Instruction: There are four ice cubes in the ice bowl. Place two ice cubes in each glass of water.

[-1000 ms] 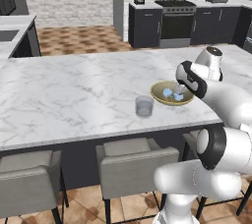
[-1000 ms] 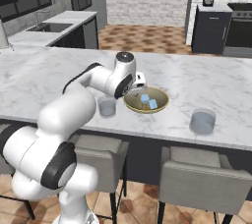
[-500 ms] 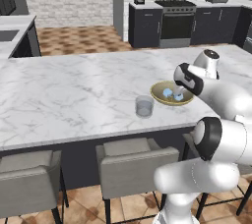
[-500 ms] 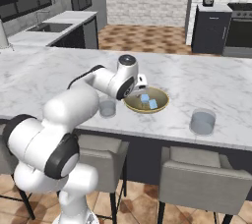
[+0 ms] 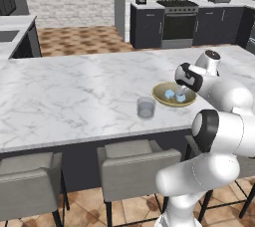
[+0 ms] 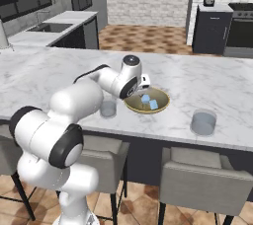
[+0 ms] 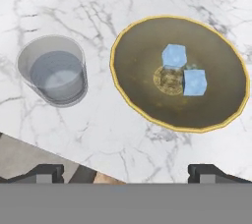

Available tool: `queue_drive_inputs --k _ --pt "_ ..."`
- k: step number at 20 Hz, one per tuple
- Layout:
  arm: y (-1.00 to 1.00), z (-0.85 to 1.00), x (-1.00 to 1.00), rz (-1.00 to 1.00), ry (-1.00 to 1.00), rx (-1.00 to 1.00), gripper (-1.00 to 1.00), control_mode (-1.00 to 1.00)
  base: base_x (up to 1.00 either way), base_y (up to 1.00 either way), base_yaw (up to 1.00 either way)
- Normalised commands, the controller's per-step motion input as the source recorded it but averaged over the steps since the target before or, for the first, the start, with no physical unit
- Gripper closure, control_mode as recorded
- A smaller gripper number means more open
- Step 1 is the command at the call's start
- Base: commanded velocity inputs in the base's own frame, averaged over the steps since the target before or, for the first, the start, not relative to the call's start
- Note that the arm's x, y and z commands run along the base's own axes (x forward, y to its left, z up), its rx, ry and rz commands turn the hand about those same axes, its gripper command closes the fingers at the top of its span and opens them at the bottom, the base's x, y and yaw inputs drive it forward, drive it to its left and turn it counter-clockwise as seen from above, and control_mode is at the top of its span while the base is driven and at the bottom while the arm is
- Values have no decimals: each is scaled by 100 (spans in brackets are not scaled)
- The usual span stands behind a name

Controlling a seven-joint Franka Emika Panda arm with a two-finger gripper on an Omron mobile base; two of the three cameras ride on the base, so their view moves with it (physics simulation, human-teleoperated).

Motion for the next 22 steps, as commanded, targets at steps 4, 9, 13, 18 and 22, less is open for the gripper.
queue_drive_inputs --k 4,9,13,18,22 --pt "-3 0 23 0 2 0 -100 -100 0 0 0" --pt "0 0 24 0 2 0 -100 -100 0 0 0" --pt "0 0 19 0 1 0 -100 -100 0 0 0" --pt "0 -2 13 0 0 0 -100 -100 0 0 0" --pt "0 -7 12 0 0 0 -100 -100 0 0 0"
